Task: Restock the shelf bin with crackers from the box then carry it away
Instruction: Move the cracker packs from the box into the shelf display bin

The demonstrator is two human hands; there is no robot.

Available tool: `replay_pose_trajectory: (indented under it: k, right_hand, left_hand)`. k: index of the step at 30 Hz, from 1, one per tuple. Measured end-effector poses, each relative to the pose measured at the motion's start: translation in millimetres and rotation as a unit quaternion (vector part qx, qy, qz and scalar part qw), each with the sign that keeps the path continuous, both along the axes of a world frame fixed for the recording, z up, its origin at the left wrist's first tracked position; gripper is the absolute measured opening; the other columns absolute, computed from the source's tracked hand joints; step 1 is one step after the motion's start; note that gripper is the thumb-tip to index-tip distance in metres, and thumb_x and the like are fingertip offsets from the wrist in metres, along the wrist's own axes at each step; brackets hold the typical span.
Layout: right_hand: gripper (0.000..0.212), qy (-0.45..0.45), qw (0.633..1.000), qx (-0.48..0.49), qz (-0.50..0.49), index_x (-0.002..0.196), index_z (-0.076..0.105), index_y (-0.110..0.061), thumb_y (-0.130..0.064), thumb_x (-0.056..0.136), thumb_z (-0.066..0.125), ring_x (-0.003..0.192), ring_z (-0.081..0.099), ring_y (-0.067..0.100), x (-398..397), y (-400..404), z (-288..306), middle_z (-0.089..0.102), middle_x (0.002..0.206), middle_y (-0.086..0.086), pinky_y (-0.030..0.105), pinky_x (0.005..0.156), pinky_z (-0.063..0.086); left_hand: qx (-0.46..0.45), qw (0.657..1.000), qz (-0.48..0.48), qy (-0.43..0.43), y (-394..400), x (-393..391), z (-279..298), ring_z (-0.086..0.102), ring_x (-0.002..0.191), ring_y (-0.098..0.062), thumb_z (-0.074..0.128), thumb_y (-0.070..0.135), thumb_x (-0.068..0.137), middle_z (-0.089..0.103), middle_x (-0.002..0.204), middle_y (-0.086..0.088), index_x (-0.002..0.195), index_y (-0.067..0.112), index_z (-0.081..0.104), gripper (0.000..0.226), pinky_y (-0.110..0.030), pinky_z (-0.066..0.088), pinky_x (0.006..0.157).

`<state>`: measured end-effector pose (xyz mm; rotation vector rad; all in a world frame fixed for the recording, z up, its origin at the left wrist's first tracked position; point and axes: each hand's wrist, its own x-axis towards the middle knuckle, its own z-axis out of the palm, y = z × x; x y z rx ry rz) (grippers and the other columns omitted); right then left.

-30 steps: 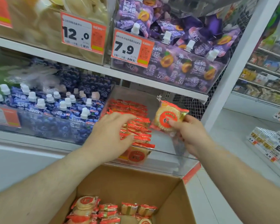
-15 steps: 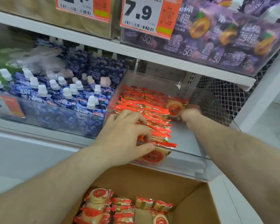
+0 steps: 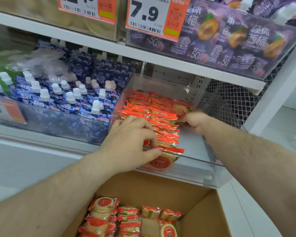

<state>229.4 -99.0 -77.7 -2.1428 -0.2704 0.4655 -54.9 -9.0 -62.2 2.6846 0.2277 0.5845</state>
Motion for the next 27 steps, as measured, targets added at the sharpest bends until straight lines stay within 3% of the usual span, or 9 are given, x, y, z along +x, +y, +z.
replay_pose_trajectory:
  k: [7, 10, 12, 14, 16, 18, 22, 24, 27]
  right_hand:
    - [0.031, -0.047, 0.999, -0.019, -0.008, 0.103, 0.064, -0.004, -0.013, 0.077, 0.078, 0.091, 0.066, 0.025, -32, -27, 19, 0.070, 0.099, 0.010, 0.043, 0.088, 0.056]
    - [0.051, -0.126, 0.992, -0.014, -0.025, 0.115, 0.061, -0.008, -0.027, 0.070, 0.075, 0.092, 0.067, 0.026, -56, -40, 29, 0.069, 0.105, 0.007, 0.044, 0.085, 0.057]
    - [0.039, -0.216, 0.976, -0.001, -0.025, 0.113, 0.063, -0.018, -0.026, 0.075, 0.070, 0.088, 0.066, 0.018, -87, -51, 36, 0.068, 0.098, -0.001, 0.034, 0.079, 0.055]
    - [0.013, -0.393, 0.919, 0.036, -0.004, 0.093, 0.065, -0.021, -0.018, 0.081, 0.064, 0.075, 0.059, 0.009, -130, -66, 41, 0.065, 0.081, -0.006, 0.024, 0.071, 0.046]
    - [0.005, -0.579, 0.804, 0.108, 0.080, 0.079, 0.064, -0.012, -0.011, 0.080, 0.059, 0.067, 0.053, 0.012, -174, -82, 36, 0.060, 0.072, -0.002, 0.022, 0.066, 0.042]
    - [0.011, -0.637, 0.736, 0.147, 0.175, 0.072, 0.065, -0.004, -0.008, 0.078, 0.057, 0.061, 0.052, 0.019, -207, -96, 10, 0.058, 0.066, 0.005, 0.026, 0.060, 0.041]
    - [0.014, -0.517, 0.822, 0.049, 0.234, 0.071, 0.061, -0.009, -0.019, 0.074, 0.051, 0.061, 0.055, 0.021, -233, -119, -73, 0.057, 0.066, 0.002, 0.027, 0.055, 0.046]
    - [0.018, -0.378, 0.864, -0.181, 0.279, 0.078, 0.059, -0.014, -0.026, 0.078, 0.045, 0.073, 0.061, 0.026, -223, -126, -121, 0.061, 0.077, 0.002, 0.033, 0.060, 0.050]
    - [0.020, -0.132, 0.843, -0.422, 0.307, 0.092, 0.063, -0.015, -0.026, 0.084, 0.048, 0.093, 0.064, 0.031, -207, -136, -186, 0.066, 0.094, 0.006, 0.030, 0.068, 0.048]
  left_hand:
    - [-0.019, 0.997, -0.024, -0.075, -4, -5, 3, 0.041, 0.110, -0.006, 0.065, 0.052, 0.079, 0.053, 0.102, 0.023, 0.091, 0.041, 0.062, 0.016, -0.034, 0.027, 0.097]
    - [-0.008, 0.991, -0.052, -0.124, -15, -8, 3, 0.051, 0.094, -0.011, 0.055, 0.047, 0.077, 0.058, 0.094, 0.017, 0.093, 0.031, 0.066, 0.025, -0.034, 0.041, 0.085]
    - [-0.029, 0.989, -0.082, -0.119, -24, -12, -1, 0.052, 0.080, -0.007, 0.051, 0.043, 0.076, 0.057, 0.083, 0.015, 0.090, 0.028, 0.066, 0.025, -0.030, 0.046, 0.072]
    - [-0.043, 0.989, -0.104, -0.090, -33, -18, -10, 0.049, 0.071, -0.003, 0.055, 0.037, 0.075, 0.055, 0.075, 0.014, 0.086, 0.030, 0.065, 0.017, -0.027, 0.044, 0.064]
    - [-0.032, 0.992, -0.118, -0.042, -40, -25, -26, 0.052, 0.073, -0.003, 0.057, 0.033, 0.077, 0.058, 0.078, 0.014, 0.086, 0.029, 0.065, 0.013, -0.028, 0.047, 0.067]
    - [-0.002, 0.991, -0.132, 0.029, -46, -33, -43, 0.057, 0.083, -0.011, 0.052, 0.033, 0.079, 0.060, 0.083, 0.012, 0.085, 0.030, 0.063, 0.012, -0.030, 0.048, 0.071]
    - [-0.026, 0.962, -0.149, 0.225, -52, -40, -72, 0.059, 0.089, -0.013, 0.055, 0.027, 0.082, 0.054, 0.082, 0.016, 0.080, 0.037, 0.054, 0.010, -0.029, 0.047, 0.073]
    - [-0.034, 0.939, -0.153, 0.305, -50, -42, -83, 0.058, 0.093, -0.010, 0.055, 0.028, 0.084, 0.058, 0.089, 0.019, 0.095, 0.037, 0.061, 0.015, -0.031, 0.051, 0.082]
    - [-0.035, 0.917, -0.163, 0.362, -48, -42, -96, 0.058, 0.093, -0.008, 0.055, 0.030, 0.085, 0.060, 0.090, 0.020, 0.096, 0.036, 0.063, 0.014, -0.035, 0.052, 0.087]
